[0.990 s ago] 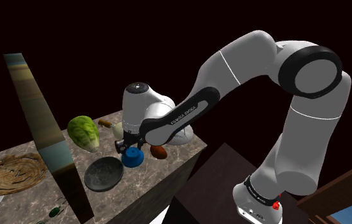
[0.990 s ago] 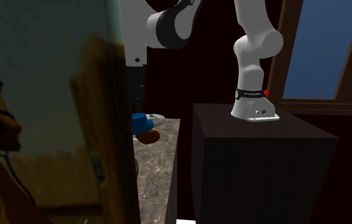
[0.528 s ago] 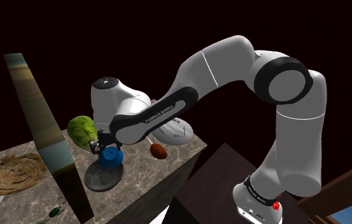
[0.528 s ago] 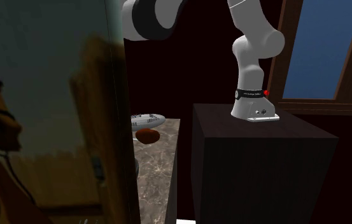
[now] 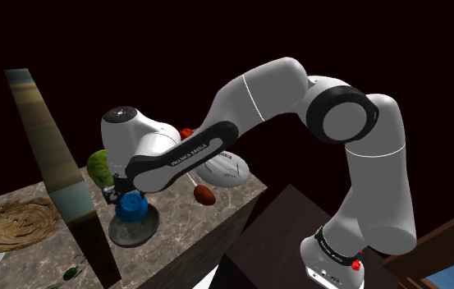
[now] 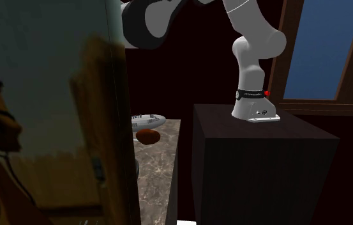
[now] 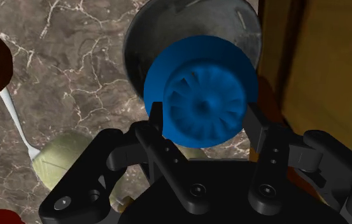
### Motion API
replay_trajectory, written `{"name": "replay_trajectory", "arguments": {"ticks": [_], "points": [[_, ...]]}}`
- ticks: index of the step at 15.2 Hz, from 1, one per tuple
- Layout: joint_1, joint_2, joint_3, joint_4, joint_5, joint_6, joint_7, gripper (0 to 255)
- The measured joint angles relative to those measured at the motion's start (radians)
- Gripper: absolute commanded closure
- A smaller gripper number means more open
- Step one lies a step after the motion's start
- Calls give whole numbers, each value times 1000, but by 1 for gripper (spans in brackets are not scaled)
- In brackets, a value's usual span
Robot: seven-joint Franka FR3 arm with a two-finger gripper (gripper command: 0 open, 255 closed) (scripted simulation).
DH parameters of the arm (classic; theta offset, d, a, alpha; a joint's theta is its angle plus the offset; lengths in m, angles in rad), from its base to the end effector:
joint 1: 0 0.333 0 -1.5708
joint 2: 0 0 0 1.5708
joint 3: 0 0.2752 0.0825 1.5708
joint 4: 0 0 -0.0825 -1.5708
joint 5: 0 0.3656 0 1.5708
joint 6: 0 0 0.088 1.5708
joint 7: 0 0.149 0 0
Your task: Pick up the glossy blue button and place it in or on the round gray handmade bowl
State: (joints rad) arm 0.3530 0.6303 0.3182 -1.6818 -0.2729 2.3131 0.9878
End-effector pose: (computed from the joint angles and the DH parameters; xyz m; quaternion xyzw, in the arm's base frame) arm 0.5218 0.3833 0.1888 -0.9949 0.0979 -0.0212 0.0086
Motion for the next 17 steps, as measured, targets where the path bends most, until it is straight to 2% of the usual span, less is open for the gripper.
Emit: {"name": "replay_trajectory", "arguments": {"ticks": [12,17], "points": [[21,106,-31,8,-36,97,23,255],[23,117,-35,10,-40,106,24,255]]}}
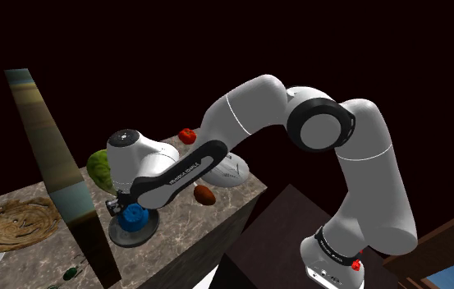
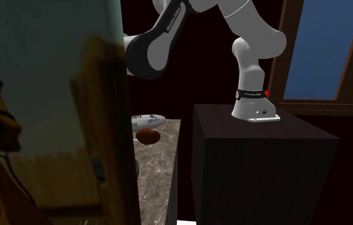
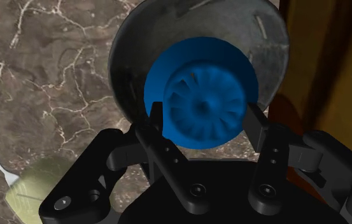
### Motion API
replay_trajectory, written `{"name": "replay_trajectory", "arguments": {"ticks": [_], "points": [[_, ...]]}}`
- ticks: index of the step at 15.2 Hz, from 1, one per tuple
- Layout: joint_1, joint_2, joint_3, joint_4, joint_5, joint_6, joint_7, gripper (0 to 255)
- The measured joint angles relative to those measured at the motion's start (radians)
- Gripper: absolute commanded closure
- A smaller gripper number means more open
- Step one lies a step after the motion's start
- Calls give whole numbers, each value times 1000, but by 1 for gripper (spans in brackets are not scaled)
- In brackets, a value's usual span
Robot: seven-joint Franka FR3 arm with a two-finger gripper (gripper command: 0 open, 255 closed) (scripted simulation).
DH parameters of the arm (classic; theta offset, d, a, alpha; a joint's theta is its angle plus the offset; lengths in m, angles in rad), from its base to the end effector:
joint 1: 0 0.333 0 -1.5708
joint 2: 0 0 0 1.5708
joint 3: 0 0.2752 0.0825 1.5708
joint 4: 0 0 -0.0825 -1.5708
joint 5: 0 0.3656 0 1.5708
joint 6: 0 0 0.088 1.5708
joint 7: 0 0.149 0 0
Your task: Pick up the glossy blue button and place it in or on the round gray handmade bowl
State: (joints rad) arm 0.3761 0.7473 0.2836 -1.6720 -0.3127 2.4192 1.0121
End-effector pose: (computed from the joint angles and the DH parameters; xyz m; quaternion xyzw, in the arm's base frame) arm 0.5203 0.3818 0.1260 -0.9949 0.0979 -0.0213 0.0086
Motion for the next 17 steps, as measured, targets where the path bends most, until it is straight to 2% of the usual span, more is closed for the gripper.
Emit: {"name": "replay_trajectory", "arguments": {"ticks": [1,2,8,13,17], "points": [[0,0,0,0,0,0,0,255],[0,0,0,0,0,0,0,0],[0,0,0,0,0,1,0,0],[-16,-80,23,-16,25,-62,-14,0],[-19,-94,27,-21,29,-72,-16,0]]}}
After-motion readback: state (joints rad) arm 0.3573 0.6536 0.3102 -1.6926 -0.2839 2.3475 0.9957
